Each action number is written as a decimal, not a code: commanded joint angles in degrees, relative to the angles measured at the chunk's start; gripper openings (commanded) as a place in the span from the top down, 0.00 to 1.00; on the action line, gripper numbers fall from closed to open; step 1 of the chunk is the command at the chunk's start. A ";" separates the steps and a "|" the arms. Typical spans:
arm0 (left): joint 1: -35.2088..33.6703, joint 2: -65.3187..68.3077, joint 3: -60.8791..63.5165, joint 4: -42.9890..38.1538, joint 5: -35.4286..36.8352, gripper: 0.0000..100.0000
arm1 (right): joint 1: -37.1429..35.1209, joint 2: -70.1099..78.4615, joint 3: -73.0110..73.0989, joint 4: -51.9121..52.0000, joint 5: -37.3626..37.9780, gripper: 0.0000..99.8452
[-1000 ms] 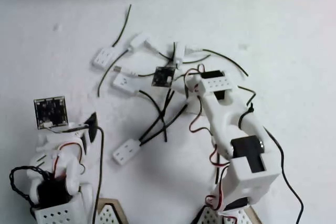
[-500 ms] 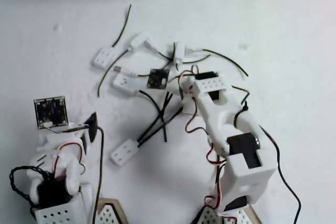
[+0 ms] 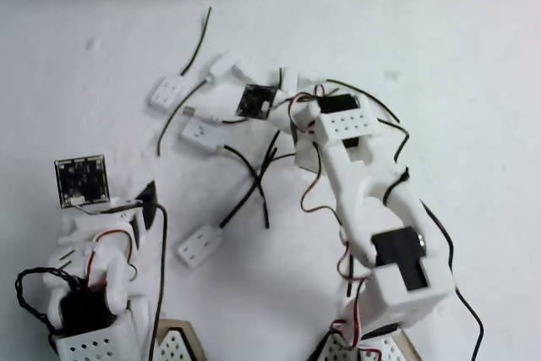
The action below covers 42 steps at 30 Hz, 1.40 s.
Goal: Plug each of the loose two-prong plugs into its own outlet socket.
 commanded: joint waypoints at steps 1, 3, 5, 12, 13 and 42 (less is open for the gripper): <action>-0.13 -0.40 -0.26 -1.23 -0.44 0.72 | 0.48 -9.19 -2.29 6.20 -3.34 0.98; -0.13 -0.40 -0.26 -1.23 -0.44 0.72 | 0.40 -12.97 -2.29 9.54 -5.80 0.98; -0.13 -0.40 -0.26 -1.23 -0.44 0.72 | 0.04 -16.31 -2.29 11.91 -8.97 0.98; -0.13 -0.40 -0.26 -1.23 -0.35 0.72 | -0.13 -26.15 -2.29 17.98 -16.35 0.98; -0.13 -0.40 -0.26 -1.23 -0.26 0.72 | -0.31 -27.65 -2.29 18.68 -16.97 0.98; -0.13 -0.40 -0.26 -1.32 -0.35 0.72 | -10.59 -4.18 18.37 -0.75 -20.22 0.89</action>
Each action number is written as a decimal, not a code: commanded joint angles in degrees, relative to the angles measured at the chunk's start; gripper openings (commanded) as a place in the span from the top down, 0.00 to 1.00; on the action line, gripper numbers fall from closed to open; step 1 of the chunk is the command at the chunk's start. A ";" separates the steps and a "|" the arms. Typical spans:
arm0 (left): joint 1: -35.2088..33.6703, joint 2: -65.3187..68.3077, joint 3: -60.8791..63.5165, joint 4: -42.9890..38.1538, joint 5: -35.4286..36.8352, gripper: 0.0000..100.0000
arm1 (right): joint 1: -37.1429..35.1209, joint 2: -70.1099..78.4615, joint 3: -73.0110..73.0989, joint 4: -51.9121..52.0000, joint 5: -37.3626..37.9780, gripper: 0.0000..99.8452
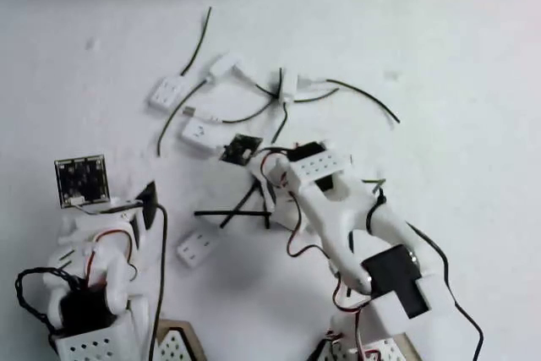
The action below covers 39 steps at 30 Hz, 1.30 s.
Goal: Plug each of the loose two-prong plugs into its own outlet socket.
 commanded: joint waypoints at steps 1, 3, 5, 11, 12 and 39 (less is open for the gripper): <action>-0.13 -0.40 -0.26 -1.32 -0.35 0.72 | -0.13 -1.10 -3.52 3.30 0.00 0.88; -0.13 -0.40 -0.26 -1.32 -0.35 0.72 | -0.04 -2.42 -4.13 4.88 0.00 0.87; -0.13 -0.40 -0.26 -1.32 -0.35 0.72 | 0.04 -3.56 -4.22 5.49 0.00 0.87; -0.13 -0.40 -0.26 -1.32 -0.35 0.72 | 1.01 -3.56 -3.69 5.85 0.09 0.87; -0.13 -0.40 -0.26 -1.23 -0.35 0.72 | 1.54 -3.30 -3.60 5.85 0.09 0.87; -0.13 -0.40 -0.26 -1.14 -0.44 0.72 | 6.64 -6.73 -3.96 10.24 3.25 0.98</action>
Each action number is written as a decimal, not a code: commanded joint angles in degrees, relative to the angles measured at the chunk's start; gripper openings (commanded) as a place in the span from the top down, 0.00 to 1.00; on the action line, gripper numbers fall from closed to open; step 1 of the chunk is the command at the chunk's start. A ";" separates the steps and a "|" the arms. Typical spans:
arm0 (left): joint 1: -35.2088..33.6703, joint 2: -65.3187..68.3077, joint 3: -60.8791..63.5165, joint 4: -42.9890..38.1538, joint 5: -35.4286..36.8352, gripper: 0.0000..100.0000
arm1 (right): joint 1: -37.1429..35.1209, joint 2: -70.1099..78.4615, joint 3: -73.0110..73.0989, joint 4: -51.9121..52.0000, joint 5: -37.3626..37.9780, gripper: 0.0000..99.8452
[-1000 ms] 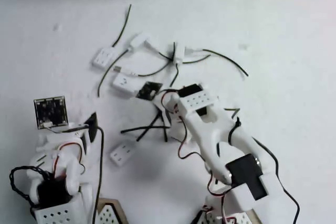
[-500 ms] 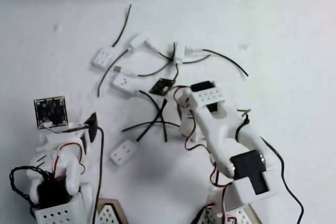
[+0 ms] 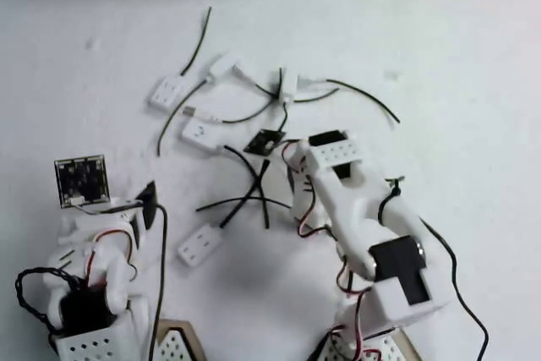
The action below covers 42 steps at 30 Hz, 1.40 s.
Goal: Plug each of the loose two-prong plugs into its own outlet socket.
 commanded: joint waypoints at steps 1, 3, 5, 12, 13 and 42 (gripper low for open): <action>-0.13 -0.40 -0.26 -1.14 -0.44 0.72 | -0.57 -10.07 -1.32 4.09 0.35 0.98; -0.13 -0.40 -0.26 -1.23 -0.44 0.72 | -0.31 -16.84 -1.32 6.64 0.00 0.98; -0.13 -0.40 -0.35 -1.41 -0.18 0.72 | -0.40 -24.13 -1.41 9.71 -0.18 0.98; -0.13 -0.48 -1.05 -2.46 -0.09 0.72 | -0.75 -49.27 -1.32 12.09 -12.31 0.98; -0.13 -0.48 -1.41 -2.90 0.00 0.72 | -1.54 -52.18 -1.14 12.00 -12.92 0.98; 23.60 -0.48 -10.02 -2.55 15.82 0.72 | -32.75 -65.80 33.49 -35.65 -42.64 0.98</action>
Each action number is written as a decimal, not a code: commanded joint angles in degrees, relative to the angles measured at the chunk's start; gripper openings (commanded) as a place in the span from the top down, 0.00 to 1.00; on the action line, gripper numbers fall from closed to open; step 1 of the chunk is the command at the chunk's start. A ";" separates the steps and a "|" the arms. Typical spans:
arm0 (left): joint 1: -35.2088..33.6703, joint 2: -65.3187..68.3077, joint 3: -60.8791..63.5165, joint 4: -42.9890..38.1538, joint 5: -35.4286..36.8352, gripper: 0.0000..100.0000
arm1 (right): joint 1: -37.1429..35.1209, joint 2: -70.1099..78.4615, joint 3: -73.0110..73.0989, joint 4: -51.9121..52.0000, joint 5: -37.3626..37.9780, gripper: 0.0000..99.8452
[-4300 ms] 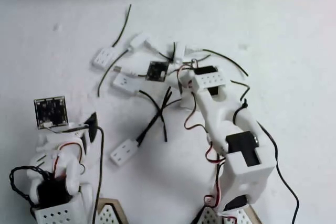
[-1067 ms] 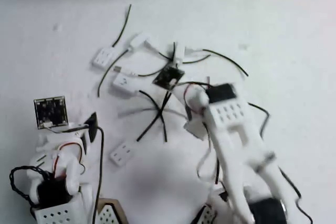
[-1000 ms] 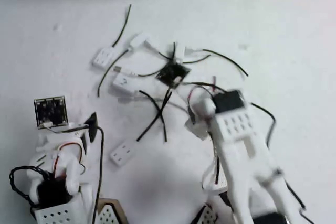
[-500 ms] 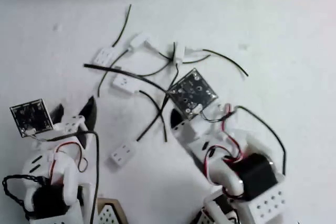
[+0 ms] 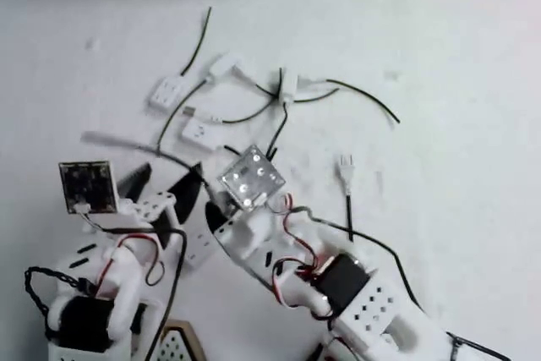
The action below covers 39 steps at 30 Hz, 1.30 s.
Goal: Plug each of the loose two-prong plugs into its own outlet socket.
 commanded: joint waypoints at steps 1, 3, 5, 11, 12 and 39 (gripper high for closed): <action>3.47 0.04 -0.44 -0.97 0.09 0.72 | -1.19 -0.48 1.85 -6.02 -0.44 0.98; 3.65 0.04 -0.44 -0.97 -0.44 0.72 | -1.19 -0.48 3.25 -7.78 -0.44 0.98; 3.74 0.04 -0.35 -0.79 -3.69 0.72 | -1.27 -0.40 4.48 -9.10 -0.44 0.98; 9.45 0.04 -0.70 4.66 -14.33 0.72 | -1.10 -0.40 6.15 -10.24 -0.44 0.98; 10.07 0.04 -0.70 5.27 -16.09 0.72 | -1.01 -0.40 6.15 -10.24 -0.44 0.98; -36.44 0.04 5.54 -7.91 -2.73 0.72 | -8.31 24.66 -3.08 -10.15 -9.58 0.98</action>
